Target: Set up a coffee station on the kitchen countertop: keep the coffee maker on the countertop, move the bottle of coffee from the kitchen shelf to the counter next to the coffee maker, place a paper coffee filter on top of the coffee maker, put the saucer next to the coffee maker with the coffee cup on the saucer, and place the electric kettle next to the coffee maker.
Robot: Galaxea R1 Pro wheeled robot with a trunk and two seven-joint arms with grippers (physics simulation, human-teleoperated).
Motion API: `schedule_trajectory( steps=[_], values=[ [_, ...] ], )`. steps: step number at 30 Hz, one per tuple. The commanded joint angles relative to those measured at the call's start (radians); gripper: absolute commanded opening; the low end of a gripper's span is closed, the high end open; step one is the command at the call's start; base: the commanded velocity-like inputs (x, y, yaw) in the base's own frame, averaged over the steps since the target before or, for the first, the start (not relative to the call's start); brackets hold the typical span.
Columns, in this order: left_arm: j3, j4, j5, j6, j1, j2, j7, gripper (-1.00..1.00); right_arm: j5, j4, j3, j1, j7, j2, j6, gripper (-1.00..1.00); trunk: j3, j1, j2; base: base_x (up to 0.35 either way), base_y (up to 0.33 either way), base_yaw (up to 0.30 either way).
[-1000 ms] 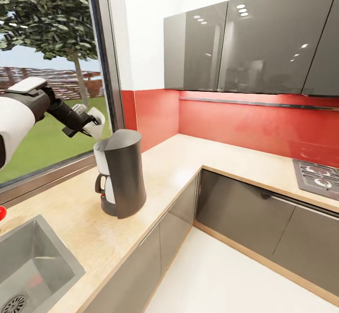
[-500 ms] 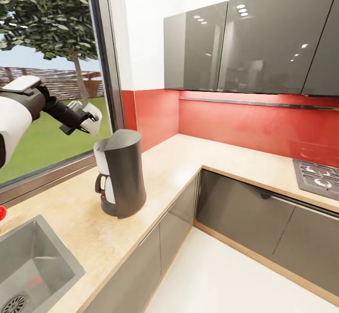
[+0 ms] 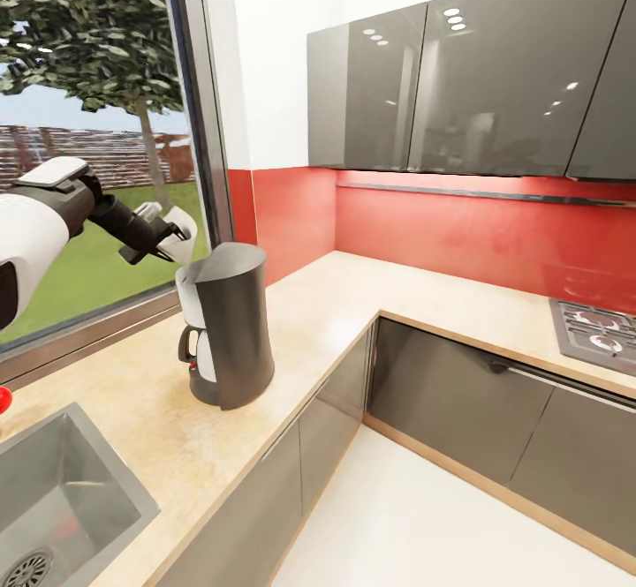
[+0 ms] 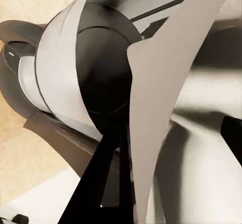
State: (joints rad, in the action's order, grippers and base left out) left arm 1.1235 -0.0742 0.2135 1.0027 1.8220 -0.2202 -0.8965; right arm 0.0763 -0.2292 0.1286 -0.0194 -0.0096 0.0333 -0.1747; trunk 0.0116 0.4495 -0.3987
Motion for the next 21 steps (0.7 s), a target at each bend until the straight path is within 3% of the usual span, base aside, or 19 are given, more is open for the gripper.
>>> schedule_trajectory(
  steps=[1,10,14,21],
  values=[
    [-0.002,-0.001,0.010,0.002,0.000,0.000,-0.009,-1.00,0.008,0.001,0.002,-0.001,0.000,0.000,-0.004,1.00,0.001,0.000,-0.001,0.000,0.000,0.000],
    [-0.002,-0.001,0.011,0.002,0.000,0.003,-0.008,-1.00,0.008,0.001,0.002,-0.001,0.000,0.000,-0.004,1.00,0.001,0.000,-0.001,0.000,0.000,0.000],
    [-0.030,-0.024,0.017,-0.004,-0.022,-0.020,0.015,-1.00,0.006,-0.001,0.002,-0.001,-0.009,0.017,-0.005,1.00,0.001,0.000,-0.001,0.000,0.000,0.000],
    [0.004,-0.063,0.017,-0.001,0.014,-0.054,0.054,-1.00,0.005,-0.001,0.003,-0.001,-0.009,0.019,-0.005,1.00,0.001,0.000,-0.001,0.000,0.000,0.000]
  ],
)
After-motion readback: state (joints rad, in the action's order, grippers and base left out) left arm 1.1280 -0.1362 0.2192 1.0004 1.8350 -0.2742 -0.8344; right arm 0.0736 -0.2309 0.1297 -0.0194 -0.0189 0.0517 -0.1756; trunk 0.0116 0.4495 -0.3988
